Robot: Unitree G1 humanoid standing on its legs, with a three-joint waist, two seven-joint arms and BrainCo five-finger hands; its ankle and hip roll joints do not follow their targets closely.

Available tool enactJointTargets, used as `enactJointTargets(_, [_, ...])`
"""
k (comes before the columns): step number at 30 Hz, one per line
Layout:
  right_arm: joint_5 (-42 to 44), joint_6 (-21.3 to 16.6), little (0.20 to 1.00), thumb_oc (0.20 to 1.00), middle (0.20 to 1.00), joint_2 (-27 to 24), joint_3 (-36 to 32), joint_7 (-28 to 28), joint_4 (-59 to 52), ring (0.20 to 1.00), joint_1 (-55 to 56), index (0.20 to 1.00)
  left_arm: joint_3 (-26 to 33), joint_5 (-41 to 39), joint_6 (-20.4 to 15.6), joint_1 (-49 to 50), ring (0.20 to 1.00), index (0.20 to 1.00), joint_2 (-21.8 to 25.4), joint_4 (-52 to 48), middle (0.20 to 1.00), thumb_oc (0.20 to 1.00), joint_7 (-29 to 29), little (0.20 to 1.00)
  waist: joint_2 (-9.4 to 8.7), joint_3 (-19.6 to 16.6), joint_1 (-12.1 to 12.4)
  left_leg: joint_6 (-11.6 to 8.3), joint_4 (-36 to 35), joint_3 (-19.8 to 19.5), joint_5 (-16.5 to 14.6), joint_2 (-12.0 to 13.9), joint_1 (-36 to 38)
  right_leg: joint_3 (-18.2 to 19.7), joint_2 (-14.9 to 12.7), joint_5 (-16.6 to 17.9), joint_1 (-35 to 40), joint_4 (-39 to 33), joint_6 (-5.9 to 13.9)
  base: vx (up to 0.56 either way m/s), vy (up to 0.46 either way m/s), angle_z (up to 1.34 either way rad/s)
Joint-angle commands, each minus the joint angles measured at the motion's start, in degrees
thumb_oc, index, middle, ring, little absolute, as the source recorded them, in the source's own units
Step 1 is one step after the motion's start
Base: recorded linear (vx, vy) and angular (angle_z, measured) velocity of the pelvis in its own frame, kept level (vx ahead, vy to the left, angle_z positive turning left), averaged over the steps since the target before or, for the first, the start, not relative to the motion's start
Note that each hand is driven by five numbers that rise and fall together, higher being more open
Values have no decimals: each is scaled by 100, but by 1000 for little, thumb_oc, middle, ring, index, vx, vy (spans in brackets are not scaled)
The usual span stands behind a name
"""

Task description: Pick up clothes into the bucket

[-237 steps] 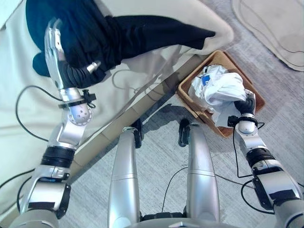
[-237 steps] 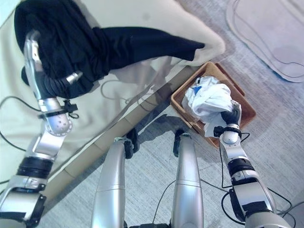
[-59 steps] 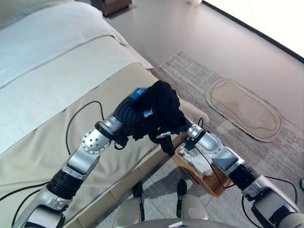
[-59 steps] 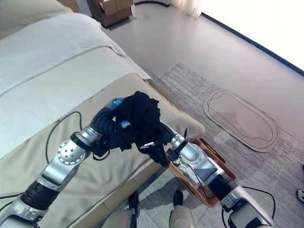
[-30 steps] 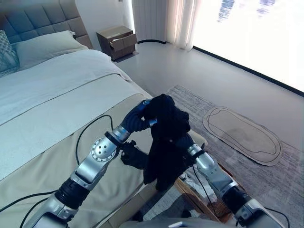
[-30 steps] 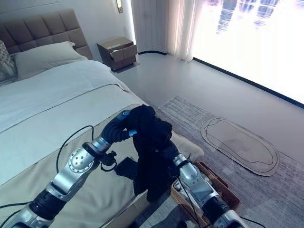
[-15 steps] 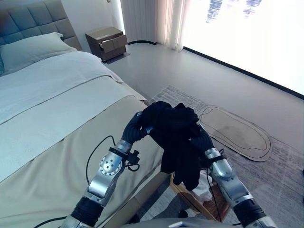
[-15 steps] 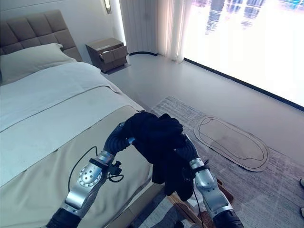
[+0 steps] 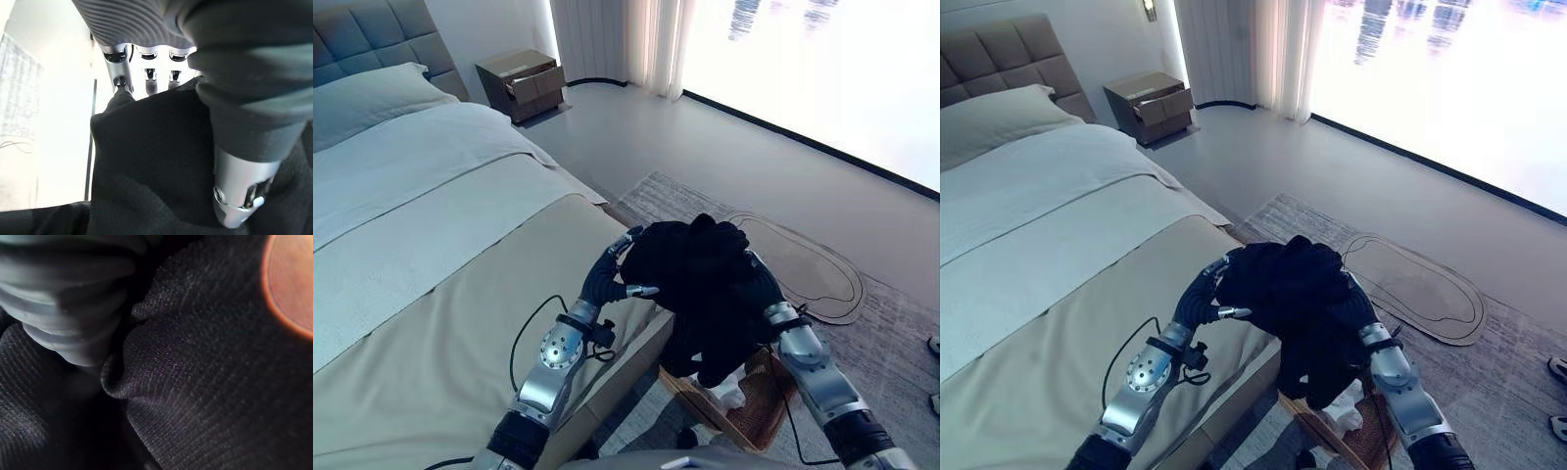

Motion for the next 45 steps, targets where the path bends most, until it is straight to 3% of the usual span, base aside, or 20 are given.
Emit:
enactJointTargets(1, [883, -102, 200, 200, 200, -1132, -2463, -1413, 747, 200, -720, 200, 1477, -321, -147, 699, 1000, 1000, 1177, 516, 1000, 1000, 345, 1000, -315, 71, 15, -1, 683, -75, -523, 36, -228, 12, -532, 253, -634, 661, 285, -107, 14, 0])
enactJointTargets(5, [663, -38, 200, 200, 200, -1387, -2318, -1519, 974, 200, -1031, 200, 1543, -484, -246, 671, 1000, 1000, 1206, 519, 1000, 1000, 395, 1000, -285, 378, 33, 39, 984, -91, -606, -6, -497, 84, -594, 177, -937, 998, 270, -139, 16, -3])
enactJointTargets(11, [469, -90, 200, 200, 200, -1348, -2162, -1777, 1168, 200, -1422, 200, 1816, -1687, -494, 551, 1000, 1000, 854, 428, 1000, 1000, 391, 1000, -266, 1058, 104, 85, 2242, -102, -960, -84, -1455, 267, -685, -22, -1731, 1860, 179, -151, -6, -6])
enactJointTargets(17, [750, -346, 200, 200, 200, -1026, -2351, -1883, 1173, 200, -1443, 200, 1933, -1938, -573, 514, 1000, 1000, 717, 424, 1000, 1000, 478, 1000, -192, 1191, 99, 92, 2911, -191, -1123, -52, -2180, 311, -698, -194, -2386, 2453, 106, -86, -43, 3])
enactJointTargets(23, [626, -322, 200, 200, 200, -955, -2245, -2085, 1374, 200, -1597, 200, 1856, -1760, -647, 351, 1000, 1000, 677, 699, 1000, 1000, 738, 1000, -177, 1155, 121, 99, 2771, -162, -1075, -62, -2207, 340, -698, -160, -2515, 2404, 102, -9, -6, 1])
enactJointTargets(24, [651, -326, 200, 200, 200, -908, -2226, -2163, 1430, 200, -1693, 200, 1824, -2682, -563, 298, 1000, 1000, 348, 950, 1000, 1000, 564, 1000, -172, 1166, 131, 96, 2719, -148, -1092, -50, -2160, 354, -684, -178, -2516, 2382, 108, 0, 0, 0])
enactJointTargets(25, [652, -326, 200, 200, 200, -910, -2225, -2163, 1433, 200, -1702, 200, 1831, -2705, -569, 288, 1000, 1000, 353, 965, 1000, 1000, 541, 1000, -179, 1160, 124, 100, 2691, -147, -1049, -62, -2172, 354, -692, -140, -2526, 2353, 107, -8, -9, -3])
enactJointTargets(26, [647, -303, 200, 200, 200, -874, -2198, -2212, 1443, 200, -1740, 200, 1822, -3451, -469, 253, 1000, 1000, 132, 995, 1000, 1000, 348, 1000, -176, 1153, 114, 100, 2600, -148, -1000, -77, -2157, 352, -693, -108, -2514, 2290, 115, -8, -8, -3])
enactJointTargets(32, [572, -259, 200, 200, 200, -810, -2158, -2347, 1582, 200, -1892, 200, 1578, -4612, -254, 319, 1000, 1000, -40, 806, 1000, 1000, -300, 1000, -157, 1148, 105, 88, 2254, -212, -860, -93, -1996, 302, -692, -3, -2379, 2043, 136, 8, -4, 1])
enactJointTargets(38, [468, -214, 200, 200, 200, -744, -2117, -2478, 1651, 200, -1920, 200, 1508, -4644, -397, 260, 1000, 1000, -72, 612, 1000, 1000, -137, 1000, -156, 1117, 111, 77, 2040, -292, -742, -109, -1927, 250, -685, 39, -2292, 1897, 130, 3, -22, 7])
enactJointTargets(45, [175, -176, 200, 200, 200, -972, -2057, -2593, 1955, 200, -2050, 200, 1493, -3699, -592, 276, 1000, 1000, 253, 319, 1000, 1000, 24, 1000, -140, 1222, 169, 79, 2138, -348, -727, -127, -2141, 203, -693, 56, -2441, 1956, 115, -41, -17, 5])
